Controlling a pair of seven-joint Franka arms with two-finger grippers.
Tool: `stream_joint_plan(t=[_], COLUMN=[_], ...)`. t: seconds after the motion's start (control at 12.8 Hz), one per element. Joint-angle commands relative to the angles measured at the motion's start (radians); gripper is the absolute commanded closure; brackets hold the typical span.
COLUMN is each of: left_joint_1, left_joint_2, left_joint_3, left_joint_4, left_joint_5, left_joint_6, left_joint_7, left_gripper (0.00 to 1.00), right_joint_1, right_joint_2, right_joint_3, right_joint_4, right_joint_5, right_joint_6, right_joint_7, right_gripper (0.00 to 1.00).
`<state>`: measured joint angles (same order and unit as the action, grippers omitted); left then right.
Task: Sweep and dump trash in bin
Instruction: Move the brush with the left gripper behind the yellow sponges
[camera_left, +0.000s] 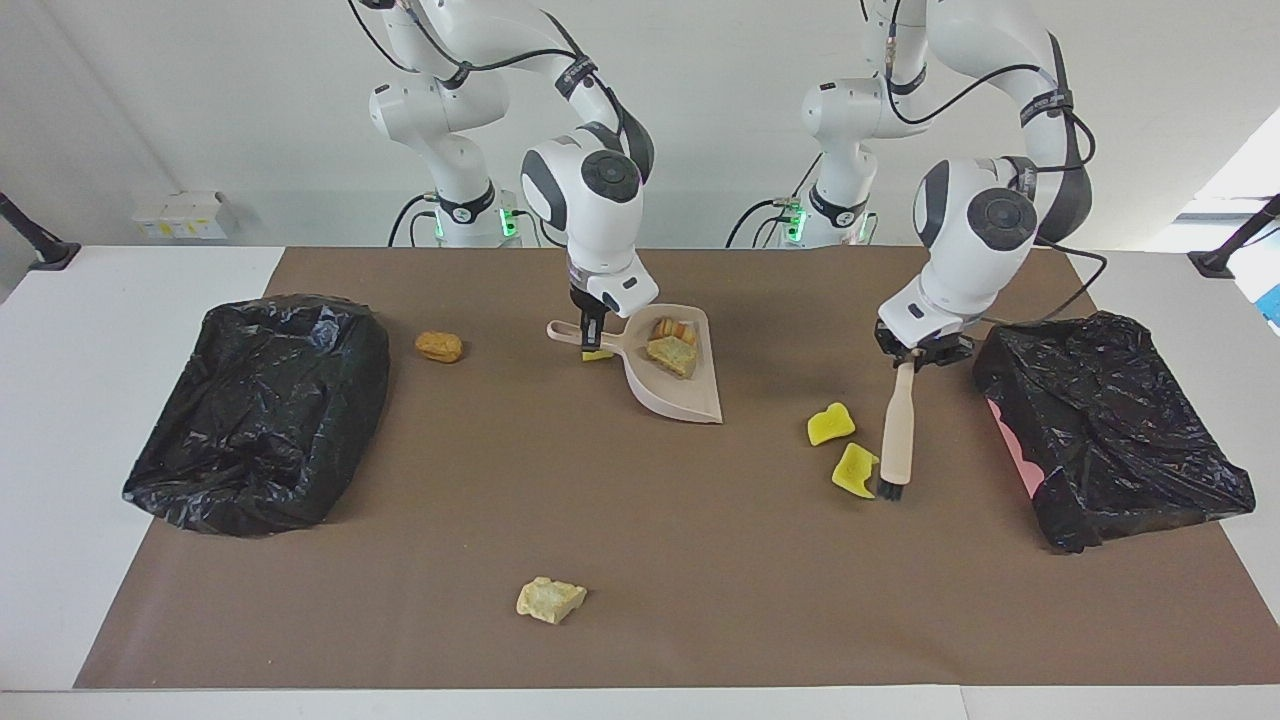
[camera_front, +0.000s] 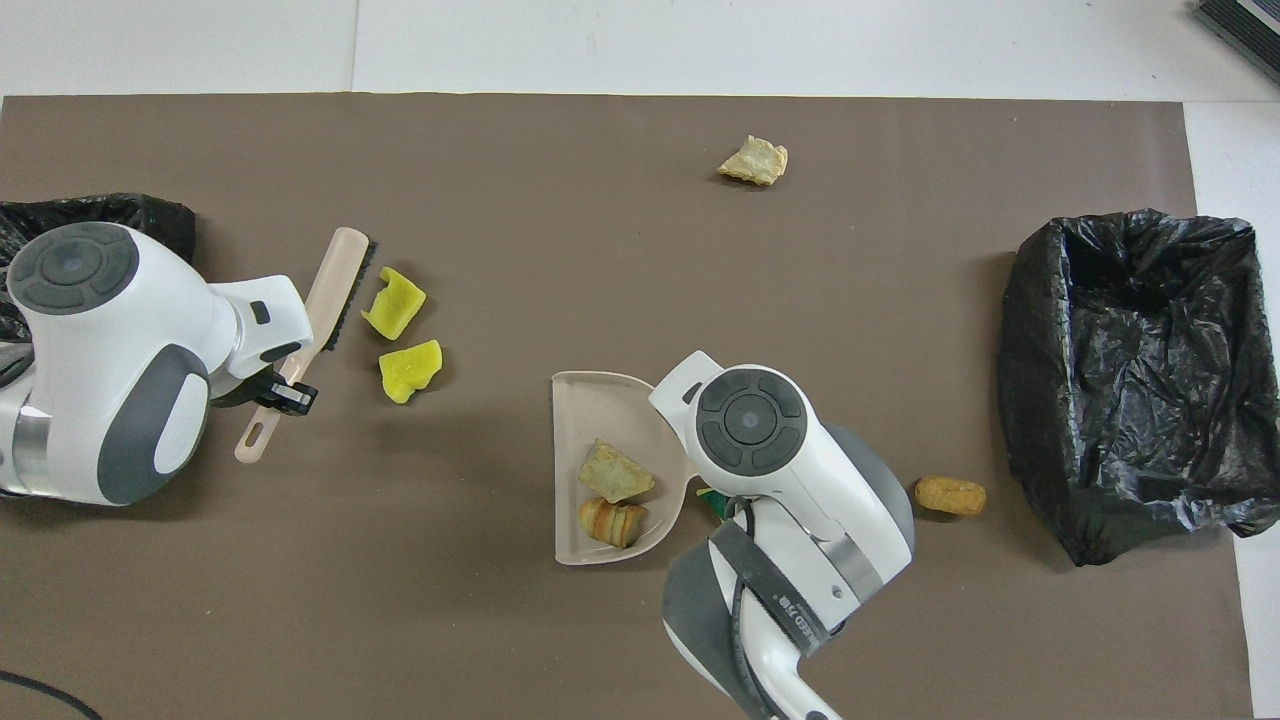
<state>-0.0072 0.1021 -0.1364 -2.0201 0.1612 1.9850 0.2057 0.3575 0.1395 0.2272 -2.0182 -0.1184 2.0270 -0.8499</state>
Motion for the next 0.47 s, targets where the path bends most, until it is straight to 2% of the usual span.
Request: stream_joint_plan(t=[0.0, 0.16, 0.39], left_joint_1=[0.041, 0.061, 0.035], left_joint_2=[0.071, 0.058, -0.019], left_joint_3=[0.012, 0.012, 0.003], left_joint_4=[0.049, 0.017, -0.112], left_joint_5=[0.064, 0.081, 0.063], left_joint_6=[0.035, 0.009, 0.009], left_joint_7=[0.093, 0.219, 0.213], left_gripper=[1.0, 1.0, 1.0], right_joint_1=[-0.002, -0.002, -0.002], right_joint_2=[-0.003, -0.005, -0.006], right_joint_3=[0.006, 0.006, 0.006], right_joint_4=[-0.008, -0.008, -0.01], right_joint_5=[-0.017, -0.017, -0.009], right_joint_6=[-0.004, -0.005, -0.004], right_joint_7=[0.069, 0.075, 0.087], right_gripper=[1.0, 1.0, 1.0])
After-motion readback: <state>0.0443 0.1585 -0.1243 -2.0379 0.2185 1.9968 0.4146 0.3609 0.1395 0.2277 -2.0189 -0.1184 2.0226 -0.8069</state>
